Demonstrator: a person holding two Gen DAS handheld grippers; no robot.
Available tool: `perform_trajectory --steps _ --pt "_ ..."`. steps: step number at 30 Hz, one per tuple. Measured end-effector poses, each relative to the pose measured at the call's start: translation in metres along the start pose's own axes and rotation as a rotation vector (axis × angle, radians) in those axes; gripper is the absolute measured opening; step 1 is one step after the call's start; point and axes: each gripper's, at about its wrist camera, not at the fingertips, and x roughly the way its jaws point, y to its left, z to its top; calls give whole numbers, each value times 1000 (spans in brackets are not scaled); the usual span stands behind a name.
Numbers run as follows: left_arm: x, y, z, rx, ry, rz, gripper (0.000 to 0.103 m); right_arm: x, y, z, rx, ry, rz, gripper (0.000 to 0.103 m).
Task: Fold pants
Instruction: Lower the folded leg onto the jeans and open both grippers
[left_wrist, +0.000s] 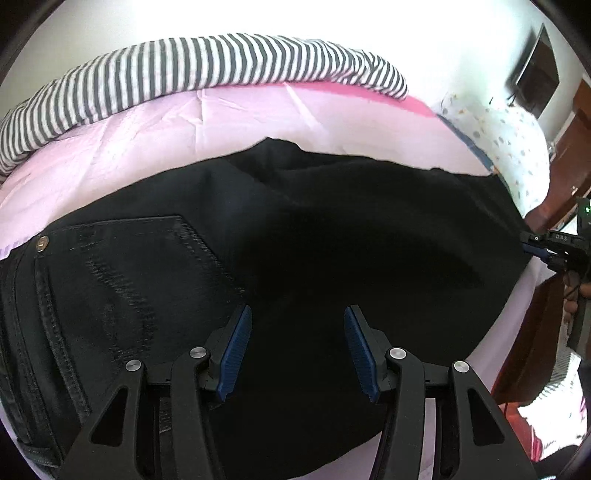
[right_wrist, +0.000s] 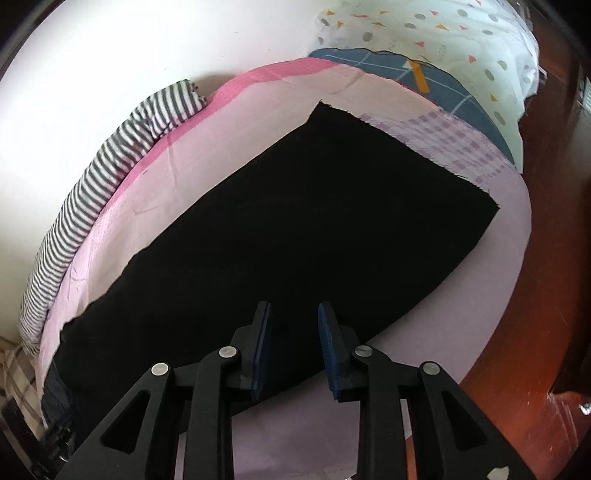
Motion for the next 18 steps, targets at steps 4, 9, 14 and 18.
perform_trajectory --steps 4,9,14,18 --pt "-10 11 -4 -4 -26 -3 53 -7 47 11 -131 19 74 27" --pt "-34 29 -1 -49 -117 69 54 12 155 12 -385 137 271 39" --pt "-54 58 1 -88 -185 232 56 53 263 -1 -605 351 449 40" --pt "-66 89 -5 -147 -195 275 57 83 322 -14 -756 461 472 40"
